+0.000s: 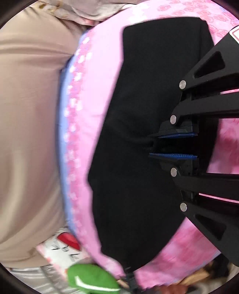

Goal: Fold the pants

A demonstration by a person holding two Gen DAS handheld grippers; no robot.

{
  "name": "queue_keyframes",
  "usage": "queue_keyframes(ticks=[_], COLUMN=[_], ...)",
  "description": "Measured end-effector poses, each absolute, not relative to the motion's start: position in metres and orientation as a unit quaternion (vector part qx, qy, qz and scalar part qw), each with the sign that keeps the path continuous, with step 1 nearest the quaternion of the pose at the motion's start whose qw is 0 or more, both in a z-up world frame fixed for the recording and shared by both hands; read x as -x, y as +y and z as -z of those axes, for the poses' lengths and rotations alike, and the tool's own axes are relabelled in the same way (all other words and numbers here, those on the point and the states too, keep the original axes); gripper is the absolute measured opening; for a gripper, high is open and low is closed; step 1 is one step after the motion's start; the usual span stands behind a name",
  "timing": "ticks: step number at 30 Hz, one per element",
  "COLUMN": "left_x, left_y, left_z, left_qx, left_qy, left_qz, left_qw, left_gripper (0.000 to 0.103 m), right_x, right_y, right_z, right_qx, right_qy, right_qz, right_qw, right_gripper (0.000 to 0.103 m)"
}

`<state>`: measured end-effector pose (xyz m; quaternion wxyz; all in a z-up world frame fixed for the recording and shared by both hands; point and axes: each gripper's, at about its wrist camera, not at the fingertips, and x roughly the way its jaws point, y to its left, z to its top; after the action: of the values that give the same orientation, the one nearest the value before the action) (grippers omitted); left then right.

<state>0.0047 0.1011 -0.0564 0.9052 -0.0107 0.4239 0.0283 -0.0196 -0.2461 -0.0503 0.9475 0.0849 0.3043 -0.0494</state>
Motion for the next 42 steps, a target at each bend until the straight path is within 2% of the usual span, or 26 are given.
queue_keyframes(ticks=[3,5,7,9,10,11,13,14,16,17,18,20,24,27,28,29,30,31,32,34,36,37,42], left_x=[-0.007,-0.010,-0.013,-0.018,-0.021,-0.026,-0.033,-0.035,-0.038,-0.039,-0.039,-0.041,-0.024,-0.005,-0.003,-0.002,-0.006,-0.011,-0.013,-0.010,0.002,0.007,0.024], left_y=[0.125,0.143,0.162,0.184,0.192,0.198,0.204,0.203,0.198,0.196,0.194,0.188,0.133,0.056,0.033,0.003,-0.020,-0.037,-0.046,-0.048,-0.034,-0.024,0.043], left_z=[0.059,0.062,0.067,0.076,0.081,0.087,0.093,0.092,0.087,0.083,0.078,0.064,0.006,-0.023,-0.021,-0.011,0.005,0.021,0.037,0.048,0.041,0.034,-0.003], left_qx=[0.047,0.080,0.112,0.145,0.154,0.164,0.178,0.177,0.167,0.158,0.156,0.172,0.128,0.057,0.036,0.008,-0.014,-0.031,-0.038,-0.039,-0.037,-0.033,-0.023], left_qy=[0.422,0.427,0.436,0.440,0.445,0.447,0.446,0.438,0.430,0.424,0.421,0.418,0.368,0.336,0.337,0.347,0.366,0.389,0.415,0.429,0.415,0.407,0.353], left_qz=[-0.039,-0.041,-0.052,-0.065,-0.076,-0.081,-0.089,-0.091,-0.104,-0.108,-0.107,-0.084,-0.009,0.071,0.089,0.112,0.130,0.138,0.133,0.122,0.105,0.099,0.015], left_qw=[0.905,0.900,0.892,0.884,0.879,0.876,0.873,0.877,0.881,0.885,0.887,0.888,0.921,0.938,0.937,0.931,0.921,0.910,0.899,0.894,0.903,0.908,0.935], left_gripper=[0.096,0.096,0.097,0.097,0.097,0.097,0.096,0.090,0.071,0.039,0.024,0.017,0.016,0.017,0.023,0.034,0.051,0.058,0.059,0.060,0.076,0.090,0.097], right_x=[-0.003,-0.015,-0.006,0.012,0.019,0.024,0.034,0.037,0.043,0.046,0.049,0.055,0.063,0.070,0.071,0.072,0.071,0.071,0.071,0.075,0.077,0.076,0.042], right_y=[-0.234,-0.230,-0.231,-0.235,-0.237,-0.240,-0.246,-0.249,-0.256,-0.259,-0.265,-0.272,-0.296,-0.312,-0.316,-0.320,-0.323,-0.324,-0.325,-0.326,-0.324,-0.322,-0.286], right_z=[0.061,0.078,0.069,0.049,0.042,0.036,0.029,0.028,0.029,0.029,0.030,0.033,0.039,0.045,0.048,0.053,0.056,0.058,0.060,0.059,0.055,0.052,0.036], right_qx=[-0.096,-0.087,-0.106,-0.118,-0.115,-0.110,-0.105,-0.107,-0.120,-0.127,-0.137,-0.151,-0.187,-0.217,-0.224,-0.231,-0.234,-0.235,-0.234,-0.226,-0.216,-0.211,-0.188], right_qy=[0.333,0.348,0.334,0.299,0.286,0.277,0.269,0.270,0.273,0.275,0.275,0.274,0.272,0.266,0.265,0.268,0.273,0.277,0.280,0.282,0.280,0.279,0.278], right_qz=[0.015,0.028,0.020,0.024,0.035,0.046,0.066,0.069,0.081,0.084,0.085,0.094,0.109,0.105,0.105,0.107,0.109,0.110,0.113,0.116,0.109,0.102,0.023], right_qw=[0.938,0.933,0.936,0.947,0.951,0.954,0.955,0.954,0.951,0.949,0.948,0.945,0.938,0.933,0.932,0.929,0.927,0.925,0.924,0.925,0.929,0.931,0.942], right_gripper=[0.015,0.021,0.031,0.048,0.062,0.067,0.067,0.067,0.069,0.073,0.074,0.077,0.077,0.077,0.077,0.077,0.077,0.077,0.077,0.077,0.077,0.077,0.079])
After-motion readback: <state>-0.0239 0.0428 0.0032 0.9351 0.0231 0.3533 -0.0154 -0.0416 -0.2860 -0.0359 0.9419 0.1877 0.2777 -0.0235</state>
